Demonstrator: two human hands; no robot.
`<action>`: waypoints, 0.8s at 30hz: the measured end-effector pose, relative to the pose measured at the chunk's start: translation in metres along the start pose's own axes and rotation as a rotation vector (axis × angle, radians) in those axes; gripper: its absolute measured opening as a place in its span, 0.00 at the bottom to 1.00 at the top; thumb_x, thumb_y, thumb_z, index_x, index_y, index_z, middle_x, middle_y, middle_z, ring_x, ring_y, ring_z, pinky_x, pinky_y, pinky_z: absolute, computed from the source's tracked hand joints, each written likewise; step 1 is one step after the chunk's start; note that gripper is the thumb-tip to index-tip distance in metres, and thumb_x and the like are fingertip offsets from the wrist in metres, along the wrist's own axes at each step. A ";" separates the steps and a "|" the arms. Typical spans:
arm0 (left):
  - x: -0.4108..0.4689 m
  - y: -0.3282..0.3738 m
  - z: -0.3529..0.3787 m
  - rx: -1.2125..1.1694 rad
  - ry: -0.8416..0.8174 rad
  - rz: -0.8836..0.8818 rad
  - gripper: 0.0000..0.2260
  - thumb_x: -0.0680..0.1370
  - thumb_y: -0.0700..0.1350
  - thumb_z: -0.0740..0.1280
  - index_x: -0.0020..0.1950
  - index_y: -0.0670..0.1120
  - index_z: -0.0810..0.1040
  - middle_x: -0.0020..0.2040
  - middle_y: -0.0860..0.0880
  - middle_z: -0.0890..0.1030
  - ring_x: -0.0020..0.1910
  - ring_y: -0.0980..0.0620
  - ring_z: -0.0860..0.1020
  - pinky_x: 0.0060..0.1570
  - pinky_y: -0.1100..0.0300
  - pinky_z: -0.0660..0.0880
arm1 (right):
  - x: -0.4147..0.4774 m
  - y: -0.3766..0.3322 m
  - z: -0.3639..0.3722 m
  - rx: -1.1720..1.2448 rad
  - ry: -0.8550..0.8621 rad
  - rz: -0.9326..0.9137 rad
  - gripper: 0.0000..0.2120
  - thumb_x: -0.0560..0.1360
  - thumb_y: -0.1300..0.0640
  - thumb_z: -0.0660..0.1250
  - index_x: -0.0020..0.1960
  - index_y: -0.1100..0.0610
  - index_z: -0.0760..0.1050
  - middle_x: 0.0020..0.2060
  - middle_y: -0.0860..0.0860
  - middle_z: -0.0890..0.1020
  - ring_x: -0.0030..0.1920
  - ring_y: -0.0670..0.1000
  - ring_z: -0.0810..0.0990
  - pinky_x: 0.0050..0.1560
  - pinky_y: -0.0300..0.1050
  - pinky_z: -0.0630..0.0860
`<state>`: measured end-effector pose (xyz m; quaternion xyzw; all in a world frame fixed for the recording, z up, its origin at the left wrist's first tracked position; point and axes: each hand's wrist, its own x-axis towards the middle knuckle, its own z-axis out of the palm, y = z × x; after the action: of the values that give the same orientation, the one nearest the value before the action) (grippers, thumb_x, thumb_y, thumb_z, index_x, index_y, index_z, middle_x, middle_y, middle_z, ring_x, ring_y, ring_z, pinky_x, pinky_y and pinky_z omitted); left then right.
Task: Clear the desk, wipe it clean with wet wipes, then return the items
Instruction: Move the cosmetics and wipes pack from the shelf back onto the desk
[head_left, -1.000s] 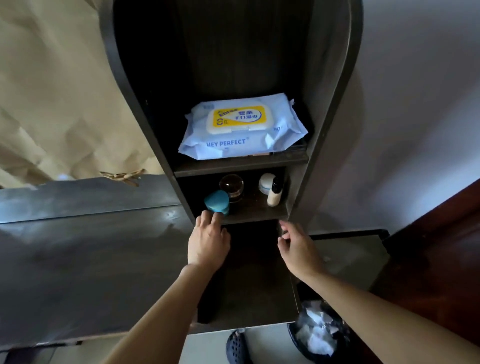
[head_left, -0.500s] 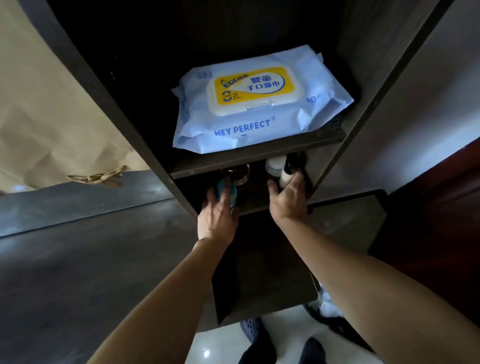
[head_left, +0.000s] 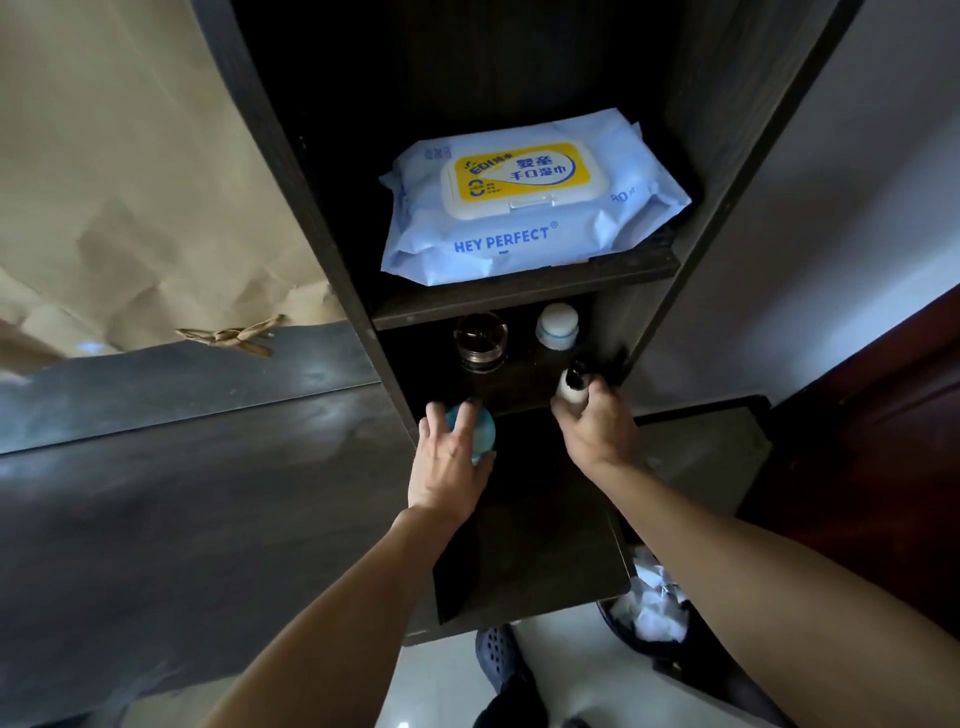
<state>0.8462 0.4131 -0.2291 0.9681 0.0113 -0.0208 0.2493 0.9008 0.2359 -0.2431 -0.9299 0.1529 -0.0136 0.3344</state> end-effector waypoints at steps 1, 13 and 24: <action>-0.013 -0.002 -0.001 -0.005 -0.004 -0.004 0.29 0.73 0.45 0.71 0.71 0.48 0.64 0.62 0.41 0.64 0.61 0.41 0.67 0.62 0.50 0.70 | -0.009 0.006 -0.003 0.013 -0.020 -0.015 0.17 0.71 0.45 0.68 0.52 0.56 0.72 0.46 0.56 0.79 0.47 0.59 0.79 0.45 0.50 0.76; -0.211 -0.061 -0.059 0.076 0.149 -0.275 0.26 0.71 0.47 0.72 0.67 0.48 0.68 0.56 0.43 0.66 0.54 0.42 0.70 0.50 0.50 0.75 | -0.155 -0.007 -0.002 -0.104 -0.438 -0.394 0.12 0.72 0.51 0.66 0.54 0.54 0.72 0.42 0.55 0.81 0.45 0.60 0.80 0.37 0.43 0.67; -0.330 -0.178 -0.155 0.113 0.354 -0.504 0.27 0.70 0.51 0.73 0.66 0.51 0.68 0.54 0.45 0.67 0.55 0.42 0.72 0.49 0.51 0.75 | -0.272 -0.157 0.070 -0.055 -0.582 -0.735 0.10 0.71 0.51 0.69 0.48 0.53 0.72 0.43 0.54 0.81 0.47 0.59 0.79 0.38 0.43 0.66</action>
<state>0.5164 0.6398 -0.1638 0.9359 0.2928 0.0862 0.1761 0.6936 0.4733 -0.1783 -0.8961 -0.2863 0.1341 0.3115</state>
